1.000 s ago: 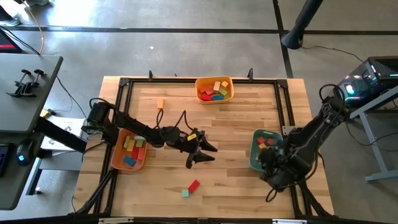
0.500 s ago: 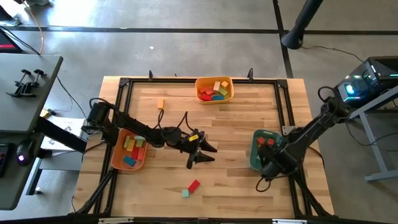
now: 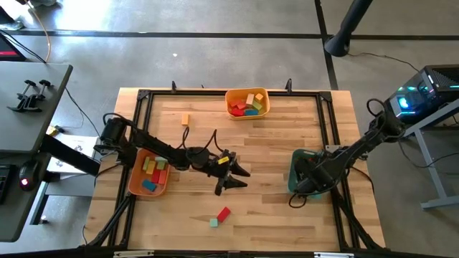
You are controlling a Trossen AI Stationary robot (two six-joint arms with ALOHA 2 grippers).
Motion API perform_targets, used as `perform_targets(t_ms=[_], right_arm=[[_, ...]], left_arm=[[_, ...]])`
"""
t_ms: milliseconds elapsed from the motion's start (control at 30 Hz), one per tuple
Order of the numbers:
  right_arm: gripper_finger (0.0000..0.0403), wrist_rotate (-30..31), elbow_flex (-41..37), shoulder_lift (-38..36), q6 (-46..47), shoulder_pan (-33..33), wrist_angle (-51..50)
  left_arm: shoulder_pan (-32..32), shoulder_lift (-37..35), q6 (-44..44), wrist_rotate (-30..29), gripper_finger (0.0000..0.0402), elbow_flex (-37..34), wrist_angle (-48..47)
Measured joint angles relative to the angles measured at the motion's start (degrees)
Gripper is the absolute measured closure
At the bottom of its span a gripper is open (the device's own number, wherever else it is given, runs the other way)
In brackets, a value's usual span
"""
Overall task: Sort blocks by size
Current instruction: Put the red medium block into the orange bin
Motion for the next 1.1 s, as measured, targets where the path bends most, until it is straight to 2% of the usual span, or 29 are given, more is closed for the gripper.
perform_targets(t_ms=[200, 333, 433, 533, 667, 767, 933, 1033, 1100], right_arm=[[0.0186, 15.5, 5.3, -0.1, -1.8, 2.3, -0.7], [0.0186, 30.1, 9.3, -0.2, -4.6, 4.7, 0.9], [0.0185, 42.4, 10.0, -0.2, -8.9, 5.8, 8.9], [0.0185, 45.8, 8.7, -0.2, -20.9, 5.3, 23.0], [0.0185, 41.0, 4.0, 0.3, -41.8, 3.6, 47.6], [0.0185, 32.3, -0.8, 1.2, -55.5, 1.5, 67.6], [0.0185, 9.1, -9.0, 4.9, -71.2, -3.8, 99.9], [0.0185, -5.5, -10.9, 9.3, -74.4, -7.9, 111.0], [0.0185, -11.7, -10.3, 13.3, -74.4, -10.4, 114.8]], left_arm=[[0.0, 0.0, 0.5, 0.0, 0.0188, 0.0, -0.4], [-0.5, 0.0, 3.3, -0.6, 0.0188, 0.0, -0.4], [-1.7, -0.6, 5.9, -3.7, 0.0188, 0.0, -2.0], [-3.8, -3.4, 10.1, -9.7, 0.0188, 0.9, -11.7], [-7.9, -8.2, 13.9, -24.7, 0.0188, 5.5, -36.4], [-10.6, -9.9, 11.7, -32.9, 0.0188, 10.1, -53.3], [-14.1, -10.4, 4.3, -35.1, 0.0188, 15.1, -68.7], [-15.7, -10.4, -1.1, -35.5, 0.0188, 15.6, -73.4], [-16.6, -10.5, -6.5, -36.5, 0.0188, 15.6, -76.8]])
